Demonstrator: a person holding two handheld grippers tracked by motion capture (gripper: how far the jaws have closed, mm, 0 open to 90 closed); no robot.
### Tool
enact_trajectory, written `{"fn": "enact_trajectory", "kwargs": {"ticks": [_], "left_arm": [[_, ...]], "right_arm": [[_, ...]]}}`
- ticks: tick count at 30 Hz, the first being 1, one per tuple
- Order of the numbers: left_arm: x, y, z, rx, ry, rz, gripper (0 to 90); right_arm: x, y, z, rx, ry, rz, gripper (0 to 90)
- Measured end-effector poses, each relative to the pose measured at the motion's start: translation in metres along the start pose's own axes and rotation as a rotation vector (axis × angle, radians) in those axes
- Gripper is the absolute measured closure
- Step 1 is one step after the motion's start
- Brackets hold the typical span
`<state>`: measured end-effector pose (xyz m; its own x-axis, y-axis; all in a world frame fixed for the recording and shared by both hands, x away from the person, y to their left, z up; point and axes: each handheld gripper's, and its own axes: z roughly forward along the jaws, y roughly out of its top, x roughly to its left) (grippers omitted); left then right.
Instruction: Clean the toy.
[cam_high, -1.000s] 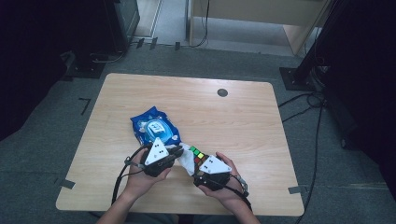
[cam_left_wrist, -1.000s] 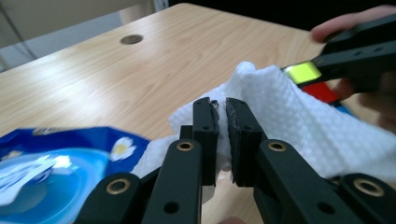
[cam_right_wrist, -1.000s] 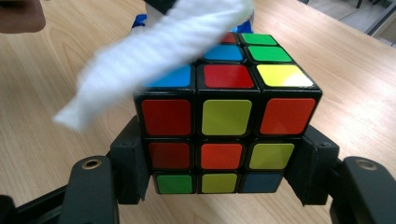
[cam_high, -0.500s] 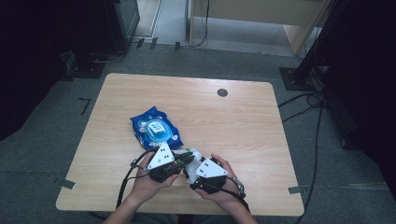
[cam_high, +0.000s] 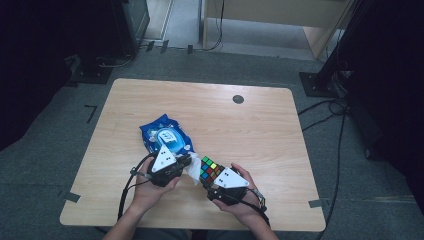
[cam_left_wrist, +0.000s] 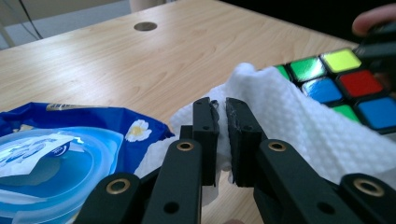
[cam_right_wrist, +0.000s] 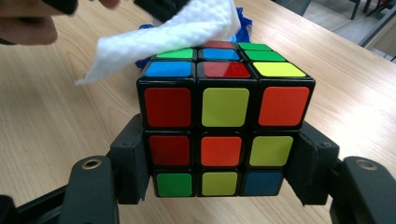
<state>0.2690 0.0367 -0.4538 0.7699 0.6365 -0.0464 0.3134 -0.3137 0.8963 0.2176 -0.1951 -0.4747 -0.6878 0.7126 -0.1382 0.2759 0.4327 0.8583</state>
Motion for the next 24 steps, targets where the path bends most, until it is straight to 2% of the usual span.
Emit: {"fn": "enact_trajectory", "kwargs": {"ticks": [2,4,6,10,13,17,24], "left_arm": [[-0.001,0.004,-0.003,-0.033,-0.034,-0.027,83.8],[-0.004,0.006,-0.005,-0.052,-0.056,-0.027,83.7],[-0.011,0.008,-0.005,-0.068,-0.096,-0.02,83.6],[-0.022,0.01,-0.003,-0.071,-0.128,0.012,83.4],[-0.023,0.008,0.001,-0.061,-0.149,-0.004,83.2],[-0.017,0.004,0.005,-0.039,-0.11,-0.022,83.3],[-0.003,-0.005,0.01,0.009,-0.02,-0.069,83.6]], "right_arm": [[-0.001,-0.001,0.0,0.005,0.001,0.001,34.8],[-0.001,-0.002,0.0,0.007,0.001,0.007,34.8],[-0.001,-0.001,0.001,0.006,0.009,0.007,34.8],[0.004,-0.001,0.003,0.004,0.021,-0.005,34.8],[0.006,0.0,0.003,0.001,0.032,-0.019,34.8],[0.006,-0.001,0.004,0.015,0.022,-0.03,34.8],[0.001,-0.002,0.002,0.008,0.006,-0.016,34.8]]}}
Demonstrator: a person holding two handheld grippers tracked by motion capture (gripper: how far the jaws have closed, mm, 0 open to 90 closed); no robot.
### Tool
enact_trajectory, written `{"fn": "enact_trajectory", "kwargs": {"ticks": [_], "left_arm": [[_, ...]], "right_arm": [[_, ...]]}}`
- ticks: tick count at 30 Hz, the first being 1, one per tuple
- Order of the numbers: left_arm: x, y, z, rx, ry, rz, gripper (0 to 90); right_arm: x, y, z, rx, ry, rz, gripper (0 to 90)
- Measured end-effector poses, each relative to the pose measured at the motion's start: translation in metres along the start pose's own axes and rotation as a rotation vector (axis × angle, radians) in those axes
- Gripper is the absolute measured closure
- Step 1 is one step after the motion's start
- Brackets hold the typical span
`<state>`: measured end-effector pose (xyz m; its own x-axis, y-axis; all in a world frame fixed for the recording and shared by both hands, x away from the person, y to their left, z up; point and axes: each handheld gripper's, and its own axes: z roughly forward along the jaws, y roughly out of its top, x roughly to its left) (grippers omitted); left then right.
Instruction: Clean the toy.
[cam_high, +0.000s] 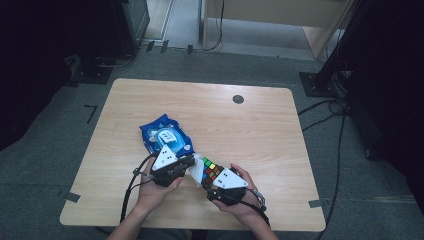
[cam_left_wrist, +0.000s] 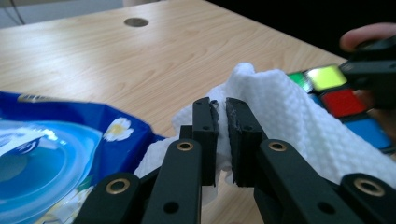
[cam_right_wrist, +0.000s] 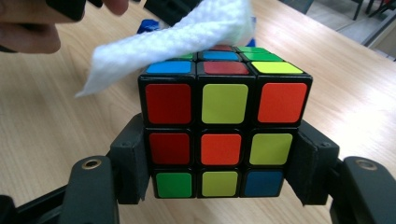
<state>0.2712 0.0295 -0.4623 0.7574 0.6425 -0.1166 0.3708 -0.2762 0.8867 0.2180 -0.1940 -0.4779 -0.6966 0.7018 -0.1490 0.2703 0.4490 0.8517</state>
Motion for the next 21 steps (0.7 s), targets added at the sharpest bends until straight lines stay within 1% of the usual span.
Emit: {"fn": "enact_trajectory", "kwargs": {"ticks": [3,5,6,7,10,11,13,15,17,19,21], "left_arm": [[0.001,-0.003,0.003,0.025,0.024,0.01,83.6],[-0.001,-0.005,0.005,0.044,0.05,0.034,83.6],[-0.002,-0.006,0.007,0.058,0.052,0.046,83.6],[-0.003,-0.007,0.008,0.06,0.048,0.048,83.5],[-0.007,-0.009,0.014,0.087,0.042,0.07,83.2],[-0.009,-0.009,0.015,0.092,0.035,0.07,82.8],[-0.012,-0.008,0.016,0.09,0.021,0.072,78.8],[-0.013,-0.005,0.013,0.065,0.001,0.057,71.3],[-0.012,0.0,0.009,0.033,-0.021,0.023,63.0],[-0.01,0.005,0.004,0.002,-0.044,-0.017,53.9],[-0.007,0.01,-0.003,-0.033,-0.078,-0.071,47.5]], "right_arm": [[-0.005,0.0,-0.004,-0.007,-0.023,0.003,34.8],[-0.012,0.0,-0.009,-0.017,-0.044,0.016,34.8],[-0.016,0.0,-0.012,-0.025,-0.049,0.032,34.7],[-0.021,0.0,-0.016,-0.03,-0.062,0.05,34.8],[-0.029,0.0,-0.024,-0.045,-0.08,0.064,34.8],[-0.031,0.001,-0.026,-0.049,-0.082,0.067,34.8],[-0.032,0.001,-0.028,-0.055,-0.081,0.073,34.8],[-0.032,0.001,-0.028,-0.055,-0.079,0.071,34.8],[-0.03,0.001,-0.027,-0.054,-0.077,0.069,34.8],[-0.029,0.001,-0.027,-0.056,-0.073,0.067,34.7],[-0.028,0.002,-0.026,-0.056,-0.071,0.065,34.7]]}}
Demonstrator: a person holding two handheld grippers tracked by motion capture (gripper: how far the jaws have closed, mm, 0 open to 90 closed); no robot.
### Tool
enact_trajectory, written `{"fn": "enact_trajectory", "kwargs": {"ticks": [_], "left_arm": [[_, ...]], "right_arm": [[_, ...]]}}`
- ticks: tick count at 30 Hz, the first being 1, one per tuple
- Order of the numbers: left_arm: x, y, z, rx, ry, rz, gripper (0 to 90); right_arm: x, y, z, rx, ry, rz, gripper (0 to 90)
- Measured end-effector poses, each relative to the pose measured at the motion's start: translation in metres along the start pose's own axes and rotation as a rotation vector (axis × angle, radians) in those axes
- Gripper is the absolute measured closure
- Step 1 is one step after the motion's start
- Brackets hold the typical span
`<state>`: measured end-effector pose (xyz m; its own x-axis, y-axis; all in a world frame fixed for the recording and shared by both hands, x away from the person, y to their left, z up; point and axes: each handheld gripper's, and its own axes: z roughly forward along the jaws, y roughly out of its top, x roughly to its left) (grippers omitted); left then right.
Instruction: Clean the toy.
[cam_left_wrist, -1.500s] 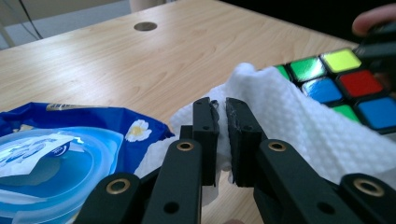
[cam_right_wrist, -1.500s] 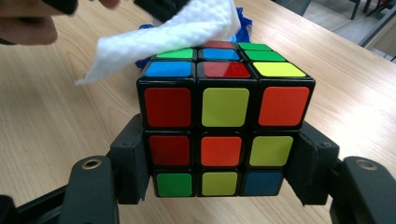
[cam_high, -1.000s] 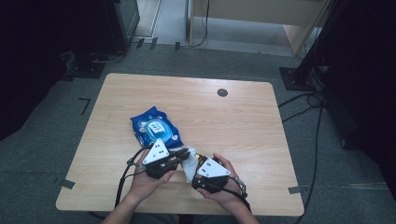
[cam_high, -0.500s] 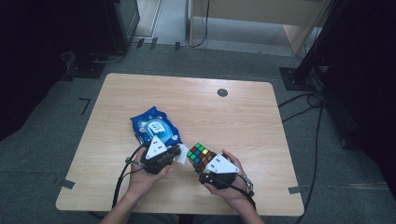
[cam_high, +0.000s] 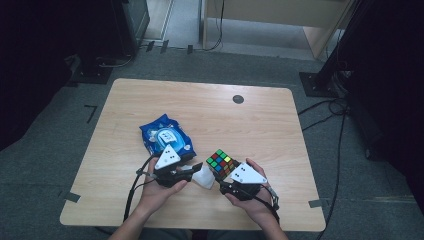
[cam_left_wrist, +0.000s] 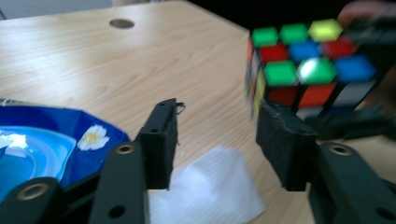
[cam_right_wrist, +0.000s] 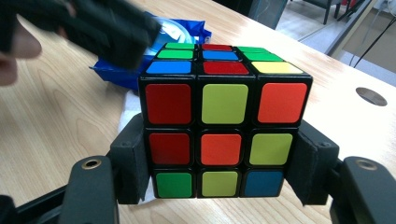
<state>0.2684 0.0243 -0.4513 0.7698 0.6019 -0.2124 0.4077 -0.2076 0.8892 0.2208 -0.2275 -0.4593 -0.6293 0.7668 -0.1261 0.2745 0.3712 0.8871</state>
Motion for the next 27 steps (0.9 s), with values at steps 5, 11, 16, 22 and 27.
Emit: {"fn": "enact_trajectory", "kwargs": {"ticks": [5,11,16,22,27], "left_arm": [[-0.006,0.014,-0.007,-0.013,-0.073,-0.08,30.8],[-0.023,0.017,0.003,0.089,-0.078,-0.057,19.8],[-0.025,0.014,0.014,0.185,-0.08,-0.07,20.0],[-0.021,0.012,0.015,0.207,-0.094,-0.095,31.4],[-0.018,0.012,0.012,0.193,-0.091,-0.083,34.0]], "right_arm": [[0.008,0.002,0.005,0.004,0.012,-0.014,34.8],[0.029,0.005,0.017,0.017,0.04,-0.045,34.7],[0.04,0.006,0.02,0.008,0.032,-0.086,34.7],[0.047,0.007,0.019,-0.013,0.01,-0.134,34.7],[0.05,0.005,0.02,-0.035,-0.016,-0.168,34.2]]}}
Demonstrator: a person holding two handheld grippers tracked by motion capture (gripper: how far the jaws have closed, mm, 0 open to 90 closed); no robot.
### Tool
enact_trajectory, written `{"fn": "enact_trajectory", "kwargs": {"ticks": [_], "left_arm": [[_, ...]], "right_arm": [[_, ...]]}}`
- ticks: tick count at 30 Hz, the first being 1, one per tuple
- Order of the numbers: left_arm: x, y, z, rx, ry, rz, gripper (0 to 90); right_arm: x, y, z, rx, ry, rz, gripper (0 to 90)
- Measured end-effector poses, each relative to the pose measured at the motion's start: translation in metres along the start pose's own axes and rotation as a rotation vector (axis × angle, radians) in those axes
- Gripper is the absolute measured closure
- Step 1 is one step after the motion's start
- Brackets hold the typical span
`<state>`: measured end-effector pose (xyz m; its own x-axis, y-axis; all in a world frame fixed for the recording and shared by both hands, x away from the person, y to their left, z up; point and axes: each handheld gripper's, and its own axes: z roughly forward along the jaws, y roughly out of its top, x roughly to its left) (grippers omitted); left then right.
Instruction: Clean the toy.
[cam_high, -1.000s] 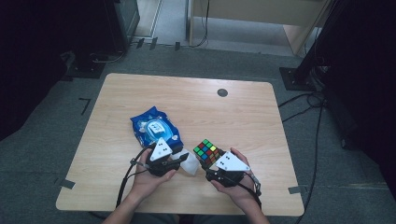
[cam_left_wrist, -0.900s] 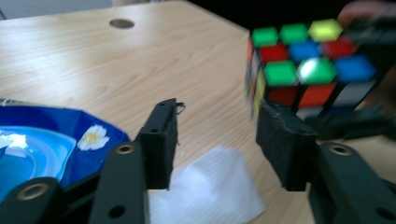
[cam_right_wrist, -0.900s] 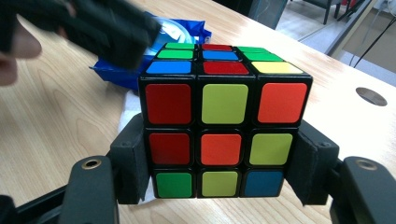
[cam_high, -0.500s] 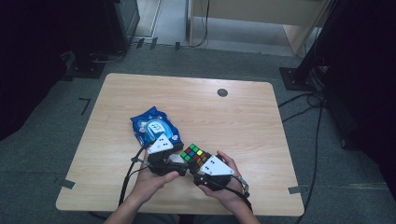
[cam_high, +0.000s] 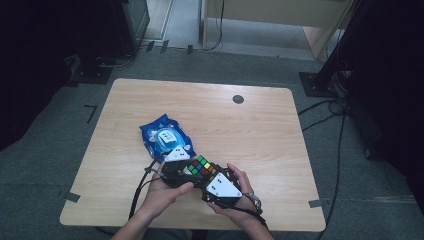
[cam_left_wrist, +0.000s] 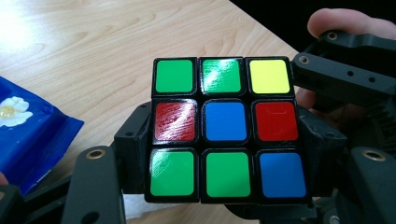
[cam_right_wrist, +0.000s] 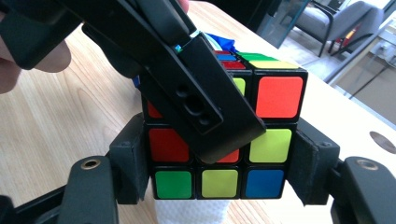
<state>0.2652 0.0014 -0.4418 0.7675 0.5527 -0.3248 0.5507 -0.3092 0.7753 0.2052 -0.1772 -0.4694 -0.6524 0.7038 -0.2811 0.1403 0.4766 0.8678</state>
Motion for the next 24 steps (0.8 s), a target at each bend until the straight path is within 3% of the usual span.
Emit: {"fn": "enact_trajectory", "kwargs": {"ticks": [4,7,9,12,14,17,20,22,24], "left_arm": [[0.006,0.0,-0.009,-0.06,0.002,-0.005,34.1],[0.015,0.0,-0.024,-0.159,-0.005,0.014,34.1],[0.02,-0.002,-0.035,-0.238,0.014,0.045,34.1],[0.029,-0.01,-0.048,-0.361,0.034,0.093,34.1],[0.033,-0.017,-0.052,-0.417,0.039,0.131,34.1],[0.039,-0.027,-0.052,-0.416,0.03,0.149,34.1],[0.037,-0.035,-0.048,-0.395,0.051,0.182,34.1],[0.035,-0.036,-0.047,-0.391,0.068,0.196,34.1],[0.035,-0.037,-0.046,-0.383,0.053,0.202,34.1]], "right_arm": [[-0.005,-0.004,0.001,0.017,0.016,0.014,29.4],[-0.011,-0.01,0.002,0.036,0.009,0.032,30.2],[-0.019,-0.016,0.002,0.047,0.008,0.077,32.7],[-0.032,-0.023,0.005,0.077,0.018,0.184,38.6],[-0.037,-0.026,0.008,0.103,0.025,0.239,41.7],[-0.038,-0.027,0.018,0.123,0.062,0.309,44.0],[-0.032,-0.027,0.033,0.163,0.094,0.323,44.1],[-0.027,-0.03,0.044,0.207,0.089,0.324,46.5],[-0.024,-0.032,0.052,0.242,0.093,0.337,51.2]]}}
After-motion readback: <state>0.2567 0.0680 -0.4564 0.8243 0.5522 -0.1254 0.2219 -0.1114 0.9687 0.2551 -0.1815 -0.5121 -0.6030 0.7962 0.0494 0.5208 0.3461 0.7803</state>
